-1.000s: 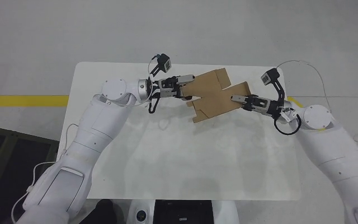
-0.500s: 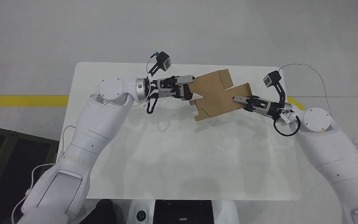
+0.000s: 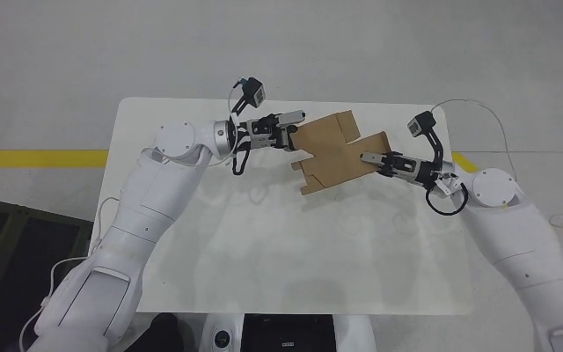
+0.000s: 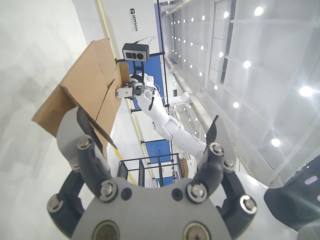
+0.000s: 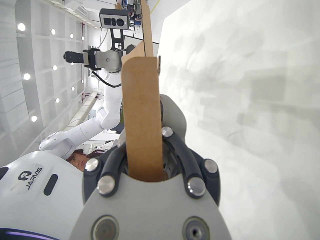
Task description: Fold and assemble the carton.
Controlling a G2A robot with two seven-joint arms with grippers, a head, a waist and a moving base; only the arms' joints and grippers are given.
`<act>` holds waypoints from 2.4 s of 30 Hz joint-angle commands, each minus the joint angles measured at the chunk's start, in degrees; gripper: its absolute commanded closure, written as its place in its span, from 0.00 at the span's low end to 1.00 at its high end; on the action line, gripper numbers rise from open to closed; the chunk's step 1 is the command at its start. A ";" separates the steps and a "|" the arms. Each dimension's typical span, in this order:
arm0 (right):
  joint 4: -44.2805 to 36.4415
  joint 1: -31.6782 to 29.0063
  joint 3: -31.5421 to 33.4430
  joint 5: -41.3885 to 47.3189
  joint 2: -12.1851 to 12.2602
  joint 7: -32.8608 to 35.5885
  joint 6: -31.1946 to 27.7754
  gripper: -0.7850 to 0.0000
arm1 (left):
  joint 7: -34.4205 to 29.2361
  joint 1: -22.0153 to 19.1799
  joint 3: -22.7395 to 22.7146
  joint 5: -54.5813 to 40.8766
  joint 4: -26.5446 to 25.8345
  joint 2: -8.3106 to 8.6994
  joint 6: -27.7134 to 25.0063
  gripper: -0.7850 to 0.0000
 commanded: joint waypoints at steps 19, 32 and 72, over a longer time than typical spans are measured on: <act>-1.16 -0.49 2.10 -2.07 -0.88 0.94 0.92 1.00 | -0.41 -1.82 1.79 2.82 4.95 -0.93 -0.96 0.61; -1.06 -0.88 3.42 -3.75 -1.26 1.96 1.89 1.00 | 1.26 -2.50 2.77 9.59 6.71 -0.93 -0.16 0.88; -0.88 -2.38 6.95 -8.32 -2.24 1.25 3.63 0.00 | -1.80 -1.90 2.26 8.42 5.67 -1.38 0.61 1.00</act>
